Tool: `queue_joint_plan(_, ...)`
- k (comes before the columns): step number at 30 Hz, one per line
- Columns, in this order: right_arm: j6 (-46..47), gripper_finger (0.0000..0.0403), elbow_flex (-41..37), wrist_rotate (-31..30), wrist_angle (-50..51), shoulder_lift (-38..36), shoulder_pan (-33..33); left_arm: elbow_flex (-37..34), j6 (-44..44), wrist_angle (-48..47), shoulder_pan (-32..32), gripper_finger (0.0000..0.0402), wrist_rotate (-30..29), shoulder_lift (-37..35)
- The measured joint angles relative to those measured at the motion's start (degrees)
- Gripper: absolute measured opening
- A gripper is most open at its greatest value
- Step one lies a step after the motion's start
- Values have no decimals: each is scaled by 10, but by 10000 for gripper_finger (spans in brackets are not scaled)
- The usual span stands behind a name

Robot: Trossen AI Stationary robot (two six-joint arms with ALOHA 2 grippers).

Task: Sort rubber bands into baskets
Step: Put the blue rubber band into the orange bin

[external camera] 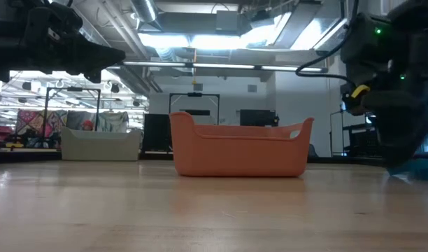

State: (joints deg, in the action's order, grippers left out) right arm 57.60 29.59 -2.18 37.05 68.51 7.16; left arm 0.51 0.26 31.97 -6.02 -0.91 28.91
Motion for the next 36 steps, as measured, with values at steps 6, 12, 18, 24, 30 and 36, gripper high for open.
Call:
queue_joint_plan(6,6,165,-16,-3,-40,15,0,0,3,0,0,5,0,0)
queue_joint_plan(12,2,81,-15,-18,-25,31,0,0,1,0,0,5,0,0)
queue_joint_plan(18,-23,8,-16,-25,-39,32,0,0,1,1,0,5,0,0)
queue_joint_plan(24,-45,20,8,-61,-44,34,-1,0,1,1,0,5,0,0)
queue_joint_plan(30,-79,6,47,-91,-44,26,0,0,0,1,0,5,0,0)
queue_joint_plan(36,-118,13,86,-127,-34,21,0,0,-2,2,0,5,0,0)
